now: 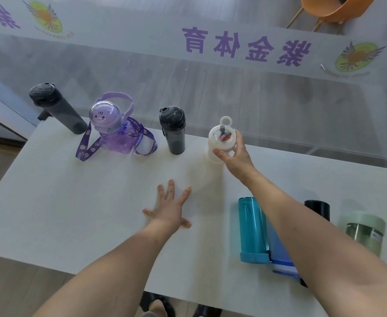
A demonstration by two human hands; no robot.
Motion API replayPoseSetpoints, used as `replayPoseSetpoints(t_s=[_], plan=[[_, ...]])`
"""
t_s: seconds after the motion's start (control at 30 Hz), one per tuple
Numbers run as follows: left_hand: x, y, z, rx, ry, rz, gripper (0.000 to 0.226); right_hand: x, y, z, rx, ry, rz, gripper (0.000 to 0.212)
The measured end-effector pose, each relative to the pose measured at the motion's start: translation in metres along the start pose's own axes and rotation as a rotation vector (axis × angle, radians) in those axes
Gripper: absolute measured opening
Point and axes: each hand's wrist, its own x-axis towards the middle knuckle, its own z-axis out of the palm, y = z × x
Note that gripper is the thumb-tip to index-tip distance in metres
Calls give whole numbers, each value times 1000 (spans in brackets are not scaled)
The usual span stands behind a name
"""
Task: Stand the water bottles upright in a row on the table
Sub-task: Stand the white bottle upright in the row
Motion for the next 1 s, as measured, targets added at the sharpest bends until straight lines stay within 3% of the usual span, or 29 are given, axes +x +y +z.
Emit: replayPoseSetpoints(t_s=[0.23, 0.5, 0.7, 0.77, 0.83, 0.9, 1.0], plan=[[3, -1, 1, 4, -3, -5, 118, 7, 2, -4, -26, -61, 20, 67], [3, 0, 1, -9, -9, -4, 118, 13, 6, -7, -68, -87, 61, 81], [5, -2, 3, -1, -4, 1, 119, 3, 8, -15, -104, -94, 147, 115], [6, -3, 4, 1, -1, -2, 119, -14, 6, -23, -157, -34, 130, 103], [6, -4, 4, 5, 2, 4, 119, -42, 7, -36, -252, 6, 49, 75], [4, -5, 4, -3, -2, 17, 119, -78, 12, -55, -445, -96, -58, 51], [0, -5, 4, -6, 3, 21, 116, -131, 25, -76, -795, -383, -155, 45]])
